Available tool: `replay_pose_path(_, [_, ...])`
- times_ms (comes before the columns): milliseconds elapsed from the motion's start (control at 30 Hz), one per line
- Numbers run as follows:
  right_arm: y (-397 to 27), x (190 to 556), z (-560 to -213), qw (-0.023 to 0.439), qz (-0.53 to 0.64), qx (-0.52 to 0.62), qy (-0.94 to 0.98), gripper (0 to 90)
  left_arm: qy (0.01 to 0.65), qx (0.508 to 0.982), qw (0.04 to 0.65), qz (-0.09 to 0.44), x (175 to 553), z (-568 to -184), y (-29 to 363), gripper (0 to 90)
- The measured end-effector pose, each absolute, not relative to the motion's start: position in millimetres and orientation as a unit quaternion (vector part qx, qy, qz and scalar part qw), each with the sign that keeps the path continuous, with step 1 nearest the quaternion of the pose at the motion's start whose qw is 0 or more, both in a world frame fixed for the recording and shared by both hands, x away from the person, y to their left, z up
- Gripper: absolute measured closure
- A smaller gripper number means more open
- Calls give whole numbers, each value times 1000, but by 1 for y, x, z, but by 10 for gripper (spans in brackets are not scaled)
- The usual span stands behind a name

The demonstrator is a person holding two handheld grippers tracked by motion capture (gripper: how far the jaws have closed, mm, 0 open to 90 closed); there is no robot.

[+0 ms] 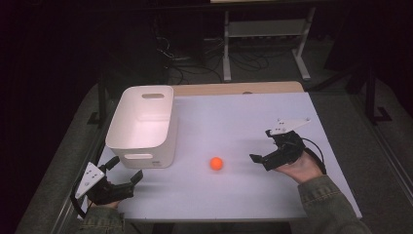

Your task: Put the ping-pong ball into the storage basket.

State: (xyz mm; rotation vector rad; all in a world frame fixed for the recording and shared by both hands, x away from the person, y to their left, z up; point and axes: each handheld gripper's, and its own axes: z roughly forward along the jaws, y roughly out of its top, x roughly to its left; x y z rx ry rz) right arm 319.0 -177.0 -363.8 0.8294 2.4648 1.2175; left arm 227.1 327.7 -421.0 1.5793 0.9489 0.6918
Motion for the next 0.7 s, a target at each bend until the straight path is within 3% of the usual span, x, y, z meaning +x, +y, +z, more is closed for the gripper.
replay_pose_path(700, [-159,324,-364,123,409,268,864,0,401,669,554,292,227,-421,328,3])
